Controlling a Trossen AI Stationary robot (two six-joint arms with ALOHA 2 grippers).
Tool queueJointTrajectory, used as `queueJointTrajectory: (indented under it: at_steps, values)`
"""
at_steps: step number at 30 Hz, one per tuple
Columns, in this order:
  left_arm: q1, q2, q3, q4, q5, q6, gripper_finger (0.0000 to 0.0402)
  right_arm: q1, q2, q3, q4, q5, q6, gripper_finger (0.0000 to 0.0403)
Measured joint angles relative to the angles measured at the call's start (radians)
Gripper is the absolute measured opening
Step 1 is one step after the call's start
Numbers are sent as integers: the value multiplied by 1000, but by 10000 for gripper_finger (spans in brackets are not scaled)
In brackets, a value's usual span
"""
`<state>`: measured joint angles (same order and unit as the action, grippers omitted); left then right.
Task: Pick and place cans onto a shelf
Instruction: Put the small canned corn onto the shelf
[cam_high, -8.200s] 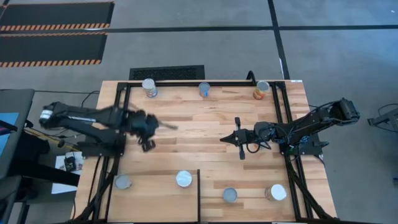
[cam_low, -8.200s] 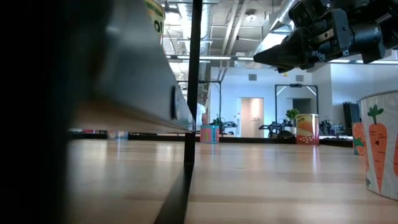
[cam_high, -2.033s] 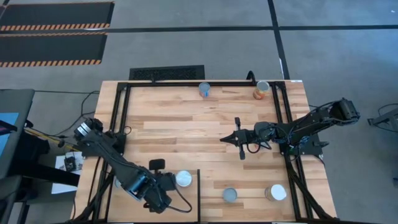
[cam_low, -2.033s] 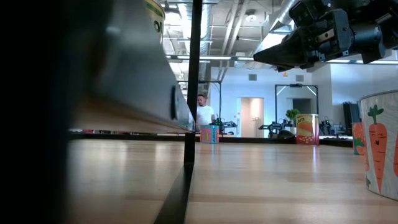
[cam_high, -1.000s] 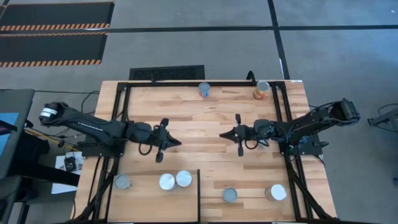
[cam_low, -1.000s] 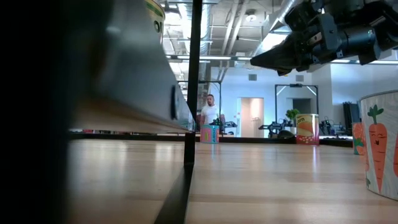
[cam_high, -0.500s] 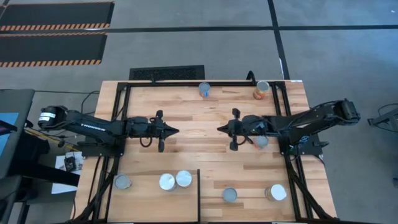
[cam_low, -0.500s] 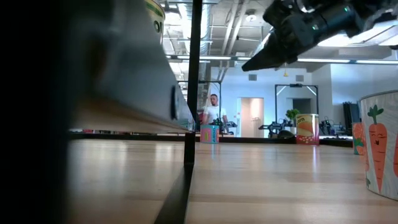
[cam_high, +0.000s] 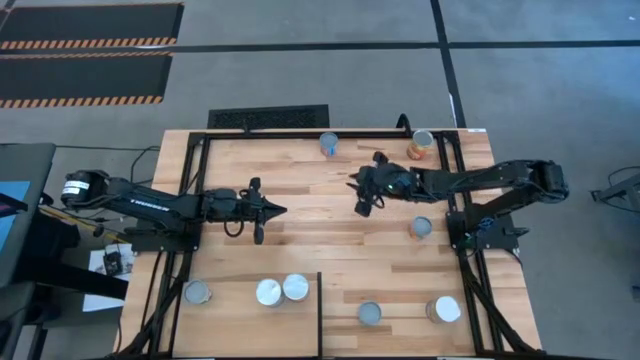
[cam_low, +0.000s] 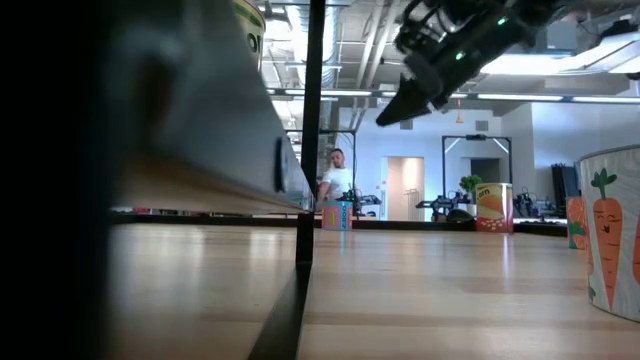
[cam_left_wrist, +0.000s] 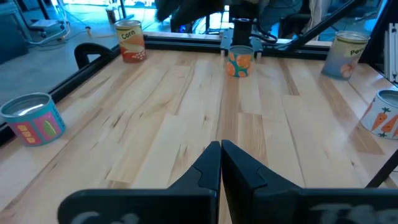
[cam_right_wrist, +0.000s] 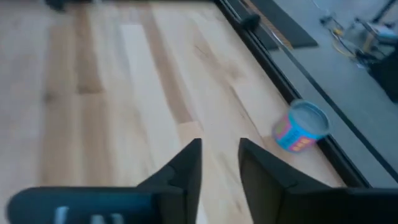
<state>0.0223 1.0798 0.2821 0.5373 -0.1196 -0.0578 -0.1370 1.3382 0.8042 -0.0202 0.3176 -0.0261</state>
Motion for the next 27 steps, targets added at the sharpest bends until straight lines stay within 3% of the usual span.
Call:
queueJointTrajectory:
  at_steps: [11,20,27]
  values:
    - [0,0,0,-1,0,-2,0,-110,233,270,-251,-1,-35,244]
    - [-2,0,0,-7,1,-6,0,-170,382,430,-295,-5,-175,250]
    - [-2,0,0,-8,0,-5,0,-237,483,493,-295,-100,-217,250]
